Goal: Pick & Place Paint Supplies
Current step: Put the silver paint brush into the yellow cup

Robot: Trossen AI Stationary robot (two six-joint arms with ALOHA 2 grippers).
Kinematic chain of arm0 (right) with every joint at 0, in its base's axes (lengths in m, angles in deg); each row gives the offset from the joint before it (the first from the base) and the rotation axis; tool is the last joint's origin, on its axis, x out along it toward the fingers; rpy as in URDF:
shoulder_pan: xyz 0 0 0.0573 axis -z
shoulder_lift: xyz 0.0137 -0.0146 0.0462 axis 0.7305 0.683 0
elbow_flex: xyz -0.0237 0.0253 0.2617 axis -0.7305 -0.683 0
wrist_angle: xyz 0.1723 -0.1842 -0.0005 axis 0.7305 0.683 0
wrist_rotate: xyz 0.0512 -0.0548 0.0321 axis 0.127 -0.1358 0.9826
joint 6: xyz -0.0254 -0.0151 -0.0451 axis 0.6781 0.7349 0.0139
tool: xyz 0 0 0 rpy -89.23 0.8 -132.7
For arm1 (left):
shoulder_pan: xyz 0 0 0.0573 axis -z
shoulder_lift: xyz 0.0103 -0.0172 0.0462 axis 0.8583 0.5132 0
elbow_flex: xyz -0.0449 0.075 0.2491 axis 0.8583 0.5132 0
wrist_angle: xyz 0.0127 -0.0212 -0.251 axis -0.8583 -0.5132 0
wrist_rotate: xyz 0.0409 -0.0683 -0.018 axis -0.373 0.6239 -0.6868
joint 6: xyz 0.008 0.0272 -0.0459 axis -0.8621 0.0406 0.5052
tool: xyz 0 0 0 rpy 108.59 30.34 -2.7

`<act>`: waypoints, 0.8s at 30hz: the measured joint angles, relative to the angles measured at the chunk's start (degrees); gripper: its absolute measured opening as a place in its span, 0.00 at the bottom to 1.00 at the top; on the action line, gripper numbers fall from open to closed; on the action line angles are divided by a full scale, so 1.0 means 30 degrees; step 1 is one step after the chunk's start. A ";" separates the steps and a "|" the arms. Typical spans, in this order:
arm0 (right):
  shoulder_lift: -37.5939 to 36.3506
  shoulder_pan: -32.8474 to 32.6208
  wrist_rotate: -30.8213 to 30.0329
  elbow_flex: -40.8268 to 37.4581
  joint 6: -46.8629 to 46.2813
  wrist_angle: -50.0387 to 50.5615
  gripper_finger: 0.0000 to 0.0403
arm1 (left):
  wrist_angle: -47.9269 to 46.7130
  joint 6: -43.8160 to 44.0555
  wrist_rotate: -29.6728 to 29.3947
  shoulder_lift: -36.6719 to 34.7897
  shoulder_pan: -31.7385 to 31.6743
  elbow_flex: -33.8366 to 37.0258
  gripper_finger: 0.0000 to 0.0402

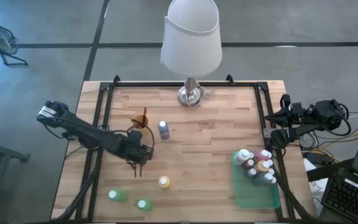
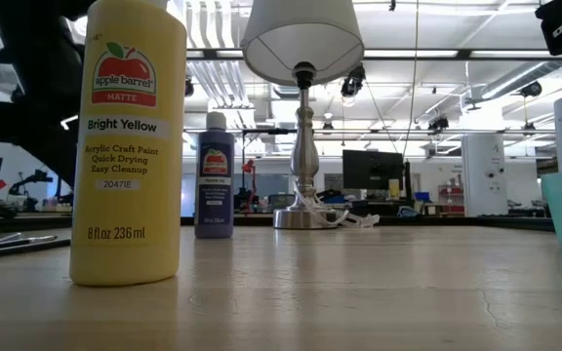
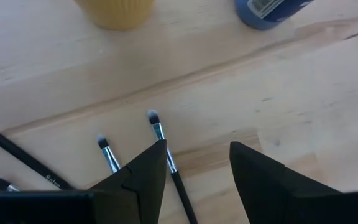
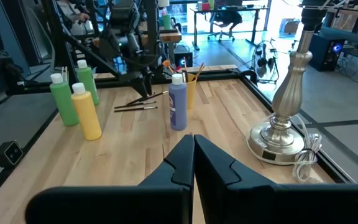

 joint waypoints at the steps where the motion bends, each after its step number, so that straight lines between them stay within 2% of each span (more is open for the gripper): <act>1: 0.0004 0.0000 0.0000 0.0000 0.0000 0.0000 0.02 | 0.0033 0.0000 0.0050 0.0233 -0.0046 -0.0035 0.45; 24: -0.0002 0.0002 0.0000 0.0000 0.0000 0.0000 0.02 | 0.0131 -0.0124 0.1124 0.3678 -0.1564 -0.0510 0.45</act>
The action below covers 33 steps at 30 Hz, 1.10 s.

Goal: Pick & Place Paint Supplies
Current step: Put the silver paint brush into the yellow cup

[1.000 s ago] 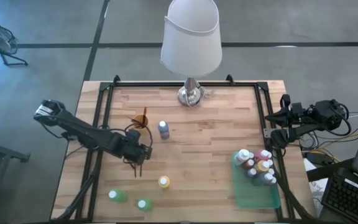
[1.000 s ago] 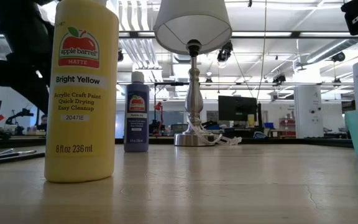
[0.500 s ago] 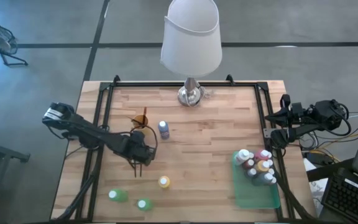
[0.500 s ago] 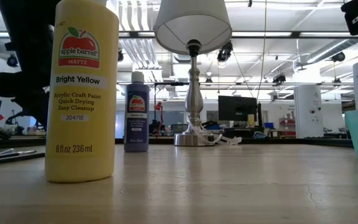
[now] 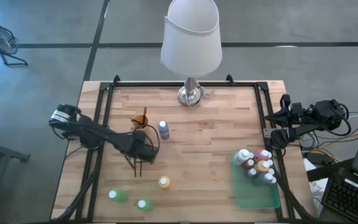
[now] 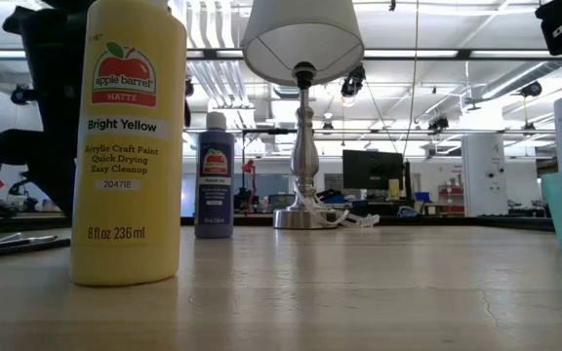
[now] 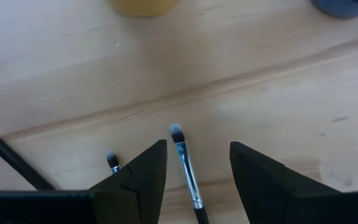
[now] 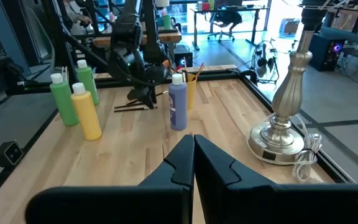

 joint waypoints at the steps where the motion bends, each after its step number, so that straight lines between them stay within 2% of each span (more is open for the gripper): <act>1: 0.0006 0.0001 0.0000 0.0000 -0.0005 0.0000 0.02 | 0.0000 0.0022 0.0055 0.0114 -0.0079 0.0000 0.45; 33: 0.0002 -0.0006 0.0004 0.0000 0.0000 0.0000 0.02 | 0.0819 0.0619 0.1141 0.0460 -0.1124 0.0899 0.45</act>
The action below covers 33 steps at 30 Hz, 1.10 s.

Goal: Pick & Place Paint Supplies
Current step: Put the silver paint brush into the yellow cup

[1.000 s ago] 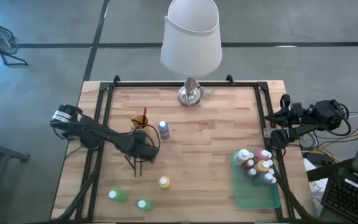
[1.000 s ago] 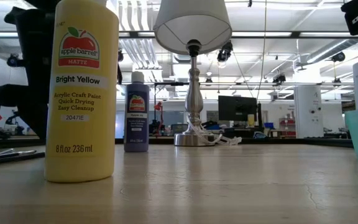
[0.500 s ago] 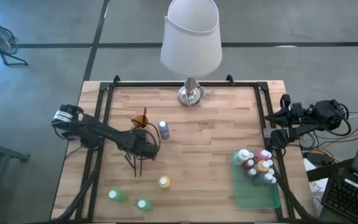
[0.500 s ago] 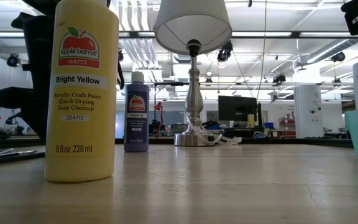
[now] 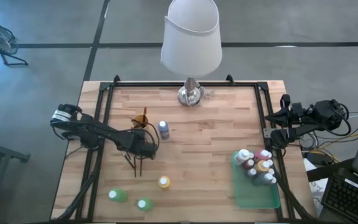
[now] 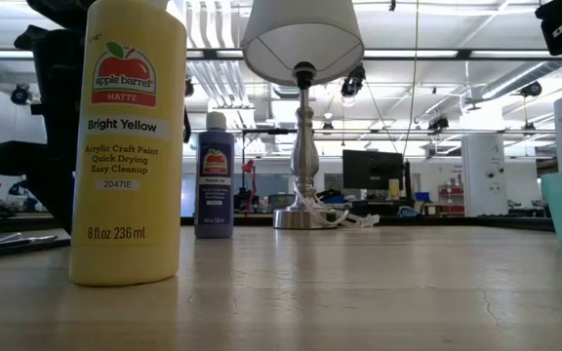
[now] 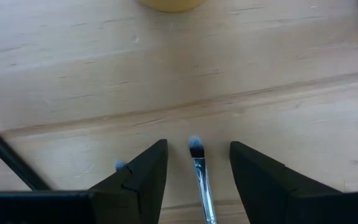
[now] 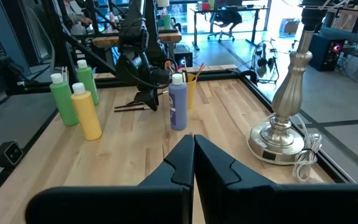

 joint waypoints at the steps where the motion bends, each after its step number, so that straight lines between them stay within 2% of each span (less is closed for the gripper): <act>1: 0.0003 0.0006 0.0003 0.0000 0.0000 0.0000 0.02 | 0.0006 -0.0007 -0.0002 0.0000 -0.0002 0.0012 0.45; 11: 0.0003 0.0007 -0.0002 0.0000 0.0000 0.0000 0.02 | 0.0056 -0.0219 -0.0029 0.0036 -0.0044 0.0034 0.43; 33: 0.0003 0.0007 -0.0003 0.0000 -0.0003 0.0000 0.02 | 0.0267 -0.0656 -0.0401 0.0058 -0.0087 0.0056 0.15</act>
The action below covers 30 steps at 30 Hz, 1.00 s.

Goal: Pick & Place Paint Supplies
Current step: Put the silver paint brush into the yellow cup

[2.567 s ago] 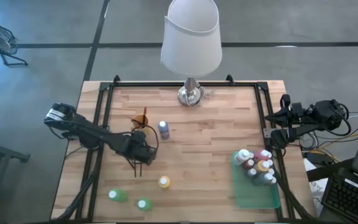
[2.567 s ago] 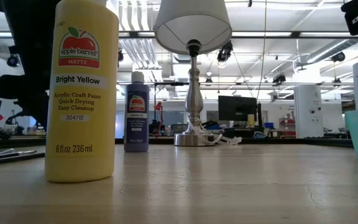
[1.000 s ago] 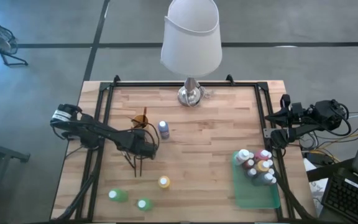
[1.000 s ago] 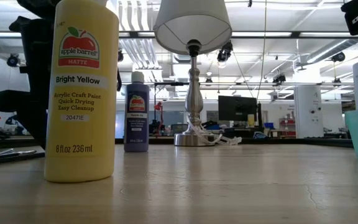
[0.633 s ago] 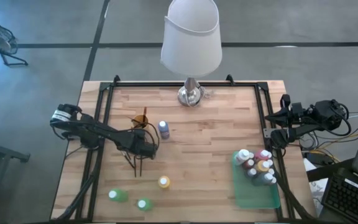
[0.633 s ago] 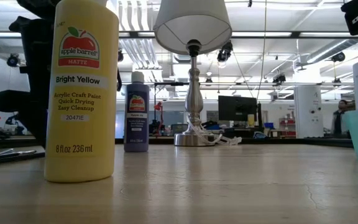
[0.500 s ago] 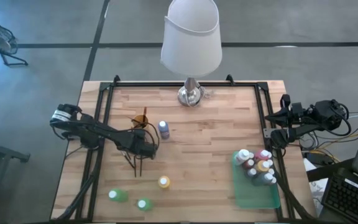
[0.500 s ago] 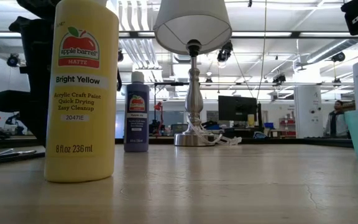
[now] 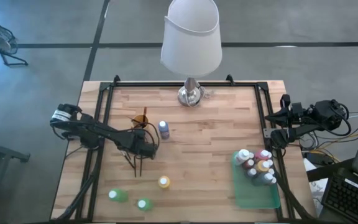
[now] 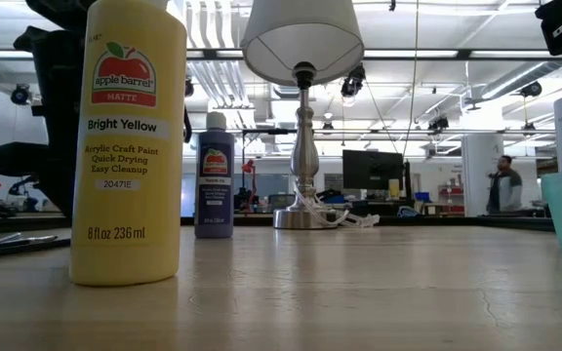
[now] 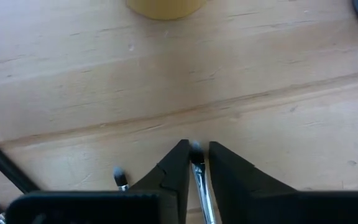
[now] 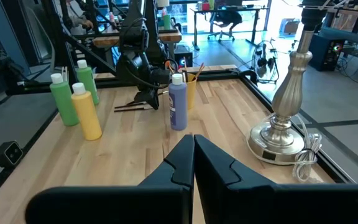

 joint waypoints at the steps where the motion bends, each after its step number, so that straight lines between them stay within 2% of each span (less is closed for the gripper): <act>1: 0.0001 -0.0006 0.0007 0.0000 -0.0003 0.0000 0.02 | 0.0003 -0.0050 -0.0030 0.0000 0.0000 0.0000 0.14; 13: 0.0001 -0.0001 0.0001 0.0000 0.0003 0.0000 0.02 | 0.0112 -0.0874 -0.0434 0.0000 0.0015 0.0002 0.02; 30: 0.0001 0.0001 0.0001 0.0000 0.0003 0.0000 0.02 | 0.0724 -0.1363 -0.0983 -0.0155 -0.0007 -0.0176 0.02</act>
